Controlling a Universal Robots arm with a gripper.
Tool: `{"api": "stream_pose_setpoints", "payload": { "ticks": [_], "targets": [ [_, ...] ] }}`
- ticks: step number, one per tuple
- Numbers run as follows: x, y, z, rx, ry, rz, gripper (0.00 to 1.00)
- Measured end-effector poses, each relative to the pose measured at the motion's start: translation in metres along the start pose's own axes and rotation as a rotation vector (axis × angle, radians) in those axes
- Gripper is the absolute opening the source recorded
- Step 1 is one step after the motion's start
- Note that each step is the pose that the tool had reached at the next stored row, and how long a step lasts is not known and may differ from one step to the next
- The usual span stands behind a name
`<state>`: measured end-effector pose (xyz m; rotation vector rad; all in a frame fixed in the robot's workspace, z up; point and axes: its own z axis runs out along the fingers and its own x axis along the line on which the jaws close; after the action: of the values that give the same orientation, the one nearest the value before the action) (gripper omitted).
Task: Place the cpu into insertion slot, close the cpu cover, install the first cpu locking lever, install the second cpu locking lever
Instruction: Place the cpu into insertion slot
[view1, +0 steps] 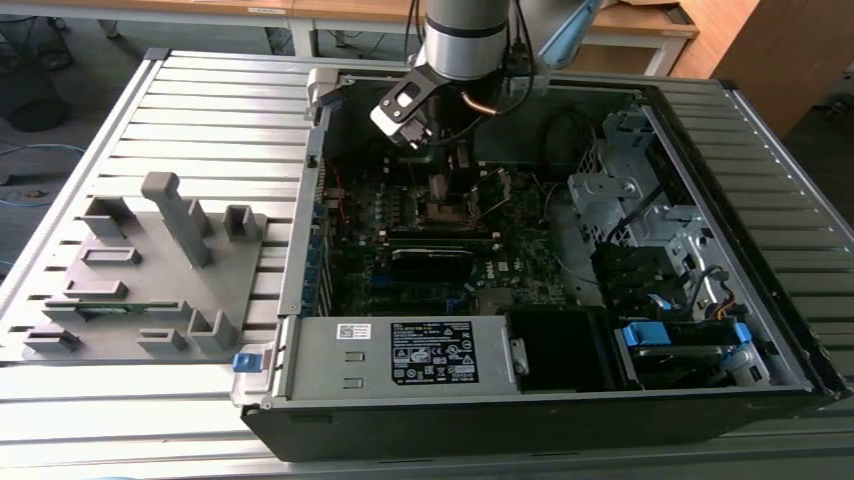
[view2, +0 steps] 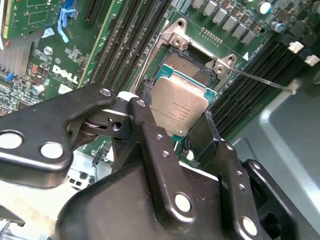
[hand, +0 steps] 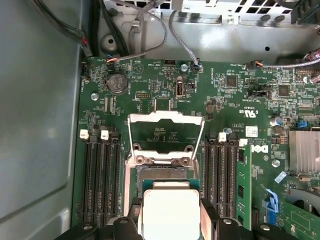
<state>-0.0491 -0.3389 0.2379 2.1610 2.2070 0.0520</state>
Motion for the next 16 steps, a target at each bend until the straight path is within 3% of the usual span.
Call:
{"api": "stream_pose_setpoints", "payload": {
  "ticks": [16],
  "targets": [
    [0.0001, 0.0000, 0.0083, 0.0001, -0.0012, 0.009, 0.54]
  ]
}}
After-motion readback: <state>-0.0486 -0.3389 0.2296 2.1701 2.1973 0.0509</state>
